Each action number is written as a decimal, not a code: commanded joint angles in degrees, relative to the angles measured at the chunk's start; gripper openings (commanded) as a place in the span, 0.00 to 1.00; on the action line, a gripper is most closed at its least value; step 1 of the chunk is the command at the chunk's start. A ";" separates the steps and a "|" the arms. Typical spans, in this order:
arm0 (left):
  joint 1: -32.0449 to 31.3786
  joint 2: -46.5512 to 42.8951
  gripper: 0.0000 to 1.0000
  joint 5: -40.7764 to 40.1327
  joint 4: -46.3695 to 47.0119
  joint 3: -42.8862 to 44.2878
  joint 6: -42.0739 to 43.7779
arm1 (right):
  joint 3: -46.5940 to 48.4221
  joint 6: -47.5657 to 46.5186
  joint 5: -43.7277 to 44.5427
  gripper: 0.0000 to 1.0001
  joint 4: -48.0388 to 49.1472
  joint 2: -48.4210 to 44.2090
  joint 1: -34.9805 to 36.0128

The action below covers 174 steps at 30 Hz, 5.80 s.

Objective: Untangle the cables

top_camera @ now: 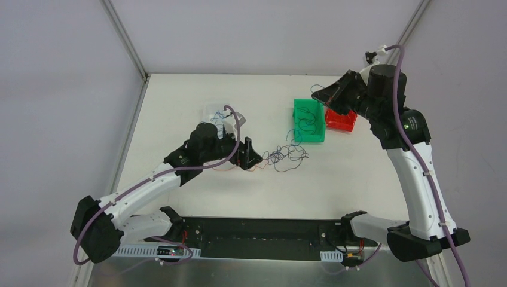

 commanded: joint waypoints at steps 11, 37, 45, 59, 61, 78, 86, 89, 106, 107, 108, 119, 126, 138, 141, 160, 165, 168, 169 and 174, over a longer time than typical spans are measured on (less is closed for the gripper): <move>-4.26 19.05 0.89 -1.55 30.56 -0.91 1.23 | -1.97 3.89 -1.03 0.00 4.01 -2.50 0.11; -7.80 38.70 0.88 1.24 42.10 6.53 -0.35 | -6.42 6.21 0.89 0.00 8.57 -4.08 0.05; -7.93 38.79 0.00 -5.11 37.57 7.19 -2.05 | -7.83 5.13 7.86 0.00 5.94 -6.30 -0.76; -0.79 12.75 0.00 -26.37 3.53 -5.67 -2.21 | -8.40 -5.88 44.76 0.00 -7.40 -13.80 -6.19; 2.01 9.39 0.00 -29.12 -1.62 -6.59 -4.51 | -8.07 -6.34 50.13 0.00 -8.14 -13.91 -6.49; 7.97 -2.90 0.00 -45.44 -17.12 -10.30 -11.65 | -9.86 -3.75 65.31 0.00 -7.34 -18.46 -7.40; 10.29 -4.44 0.00 -49.32 -20.64 -11.11 -15.69 | -8.89 -3.63 78.42 0.00 -4.83 -22.50 -7.62; 10.41 -4.58 0.00 -49.67 -20.65 -11.27 -15.81 | -10.12 -4.08 77.27 0.00 -2.69 -23.62 -7.61; 10.24 -2.93 0.01 -17.43 -13.41 -4.40 -8.30 | -14.40 -0.15 -0.59 0.00 10.99 -10.23 -3.37; 10.24 -3.18 0.00 -19.59 -14.91 -4.16 -8.89 | -14.04 0.04 0.13 0.00 12.09 -8.72 -1.11; 10.24 -3.45 0.00 -23.03 -16.20 -4.05 -9.01 | -13.33 -0.10 1.44 0.00 12.87 -6.71 2.06; 10.27 -9.23 0.00 -30.39 -23.68 -5.70 -12.52 | 2.63 -1.31 3.68 0.00 18.01 13.61 18.16; 10.20 -11.95 0.00 -30.39 -23.89 -7.59 -13.53 | 13.79 -0.12 3.31 0.00 21.71 26.66 23.62; 10.24 -14.97 0.00 -32.78 -25.37 -7.22 -11.58 | 33.43 2.31 -0.37 0.00 23.50 49.64 25.71; 10.26 -15.18 0.00 -32.71 -25.48 -7.25 -11.50 | 33.42 3.70 -0.47 0.00 26.38 52.71 26.01; 10.26 -15.39 0.00 -34.91 -26.37 -6.84 -10.35 | 23.88 2.23 2.70 0.00 31.74 63.18 26.68; 10.23 -15.06 0.00 -34.25 -26.39 -6.14 -10.53 | 25.44 2.71 2.03 0.00 28.19 66.79 26.70; 10.28 -15.06 0.00 -33.07 -26.52 -5.07 -10.15 | 28.59 2.11 0.91 0.28 25.44 66.99 26.69; 10.29 -15.14 0.00 -32.65 -26.66 -4.65 -10.09 | 28.64 1.76 0.85 0.39 25.27 65.91 26.66; 10.21 -15.49 0.00 -31.52 -28.46 -2.42 -10.00 | 28.14 -1.50 1.32 0.55 22.86 58.44 26.68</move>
